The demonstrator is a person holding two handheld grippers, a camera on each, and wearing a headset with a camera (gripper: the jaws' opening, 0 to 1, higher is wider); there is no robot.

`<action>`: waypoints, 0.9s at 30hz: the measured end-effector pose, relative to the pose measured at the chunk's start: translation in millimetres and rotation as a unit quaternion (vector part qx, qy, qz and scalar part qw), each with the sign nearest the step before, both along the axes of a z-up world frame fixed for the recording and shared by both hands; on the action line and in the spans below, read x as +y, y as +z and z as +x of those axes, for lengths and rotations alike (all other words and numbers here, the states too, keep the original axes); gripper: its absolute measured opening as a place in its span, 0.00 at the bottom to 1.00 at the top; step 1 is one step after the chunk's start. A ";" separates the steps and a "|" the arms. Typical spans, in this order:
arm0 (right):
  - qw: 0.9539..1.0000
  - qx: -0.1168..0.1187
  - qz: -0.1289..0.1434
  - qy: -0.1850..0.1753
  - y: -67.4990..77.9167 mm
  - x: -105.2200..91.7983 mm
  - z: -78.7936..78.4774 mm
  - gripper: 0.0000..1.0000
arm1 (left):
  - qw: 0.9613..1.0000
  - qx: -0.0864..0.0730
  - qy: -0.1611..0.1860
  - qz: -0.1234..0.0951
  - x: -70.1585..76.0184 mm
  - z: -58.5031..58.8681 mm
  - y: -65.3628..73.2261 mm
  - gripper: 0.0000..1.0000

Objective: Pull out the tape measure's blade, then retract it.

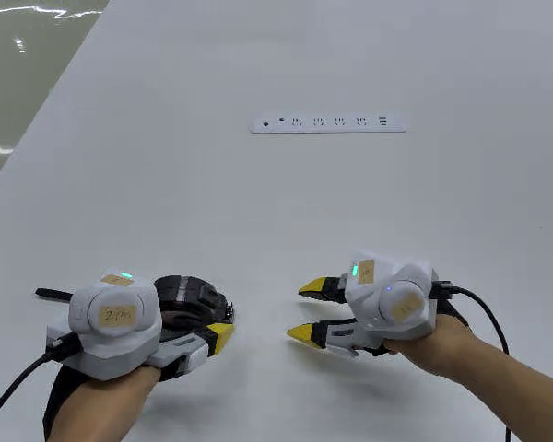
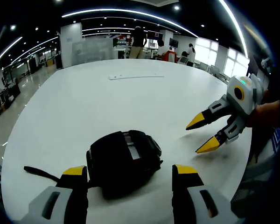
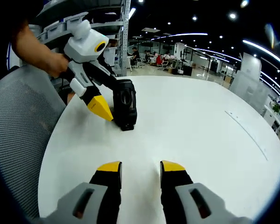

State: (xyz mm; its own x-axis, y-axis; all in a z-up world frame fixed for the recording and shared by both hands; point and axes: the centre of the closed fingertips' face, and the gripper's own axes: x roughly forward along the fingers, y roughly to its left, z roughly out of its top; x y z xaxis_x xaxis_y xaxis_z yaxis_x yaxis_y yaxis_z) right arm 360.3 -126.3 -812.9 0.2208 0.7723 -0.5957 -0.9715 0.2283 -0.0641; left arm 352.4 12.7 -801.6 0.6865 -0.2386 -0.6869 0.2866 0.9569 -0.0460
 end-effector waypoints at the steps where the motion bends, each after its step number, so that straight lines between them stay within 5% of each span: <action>1: 1.000 0.000 0.000 -0.002 0.3 -2.8 -0.2 0.32 | 1.000 0.000 -0.002 -0.001 0.6 -0.9 0.6 0.71; 16: 0.998 -0.004 0.009 -0.059 13.6 -50.0 0.4 0.39 | 0.998 -0.011 -0.060 -0.012 15.0 -8.5 3.0 0.74; 27: 0.995 -0.002 0.006 -0.101 14.1 -90.7 -8.1 0.45 | 0.994 -0.037 -0.099 -0.029 22.7 -17.1 12.3 0.76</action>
